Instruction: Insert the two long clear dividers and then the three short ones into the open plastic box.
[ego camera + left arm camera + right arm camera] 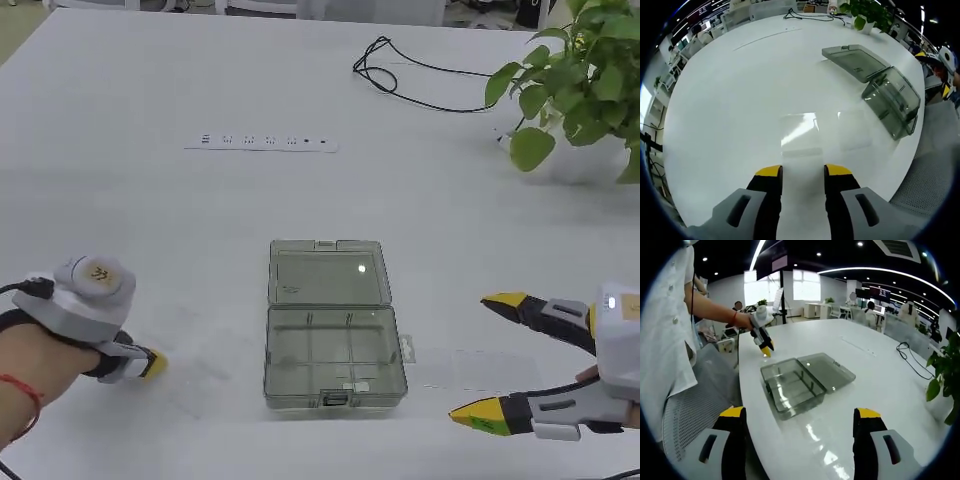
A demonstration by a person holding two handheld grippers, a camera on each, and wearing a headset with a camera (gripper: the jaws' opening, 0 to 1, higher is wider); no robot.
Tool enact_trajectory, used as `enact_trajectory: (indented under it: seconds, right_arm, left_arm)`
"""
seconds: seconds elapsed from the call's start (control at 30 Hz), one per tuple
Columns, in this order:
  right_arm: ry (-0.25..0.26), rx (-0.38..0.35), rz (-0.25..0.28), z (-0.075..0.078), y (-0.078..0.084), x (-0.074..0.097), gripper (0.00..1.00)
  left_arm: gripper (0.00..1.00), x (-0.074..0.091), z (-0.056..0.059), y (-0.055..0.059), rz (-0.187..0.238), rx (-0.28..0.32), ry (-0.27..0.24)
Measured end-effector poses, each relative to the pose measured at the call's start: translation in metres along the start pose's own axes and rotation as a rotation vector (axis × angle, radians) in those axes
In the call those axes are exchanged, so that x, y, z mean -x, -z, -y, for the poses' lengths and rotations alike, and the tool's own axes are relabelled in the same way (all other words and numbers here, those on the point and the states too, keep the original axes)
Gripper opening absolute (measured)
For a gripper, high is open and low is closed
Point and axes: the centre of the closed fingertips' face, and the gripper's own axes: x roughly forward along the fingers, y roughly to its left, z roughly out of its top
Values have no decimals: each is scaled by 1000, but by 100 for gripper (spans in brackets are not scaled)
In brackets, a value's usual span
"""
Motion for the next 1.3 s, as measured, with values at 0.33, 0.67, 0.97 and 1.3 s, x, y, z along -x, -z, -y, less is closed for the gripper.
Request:
enact_trajectory:
  seconds: [0.33,0.67,0.97,1.3]
  right_arm:
    - [3,0,0,0,0,0,88]
    - [10,-7,2,0,1,1,88]
    - [7,-15,4,-4,3,0,87]
    - [7,-18,1,-5,4,0,86]
  left_arm:
    - [31,-1,1,0,-39,-19,1]
    - [33,-3,1,1,-92,-52,-16]
    - [32,-2,1,1,-89,-40,-19]
    - [30,-1,2,-1,-72,-32,-4]
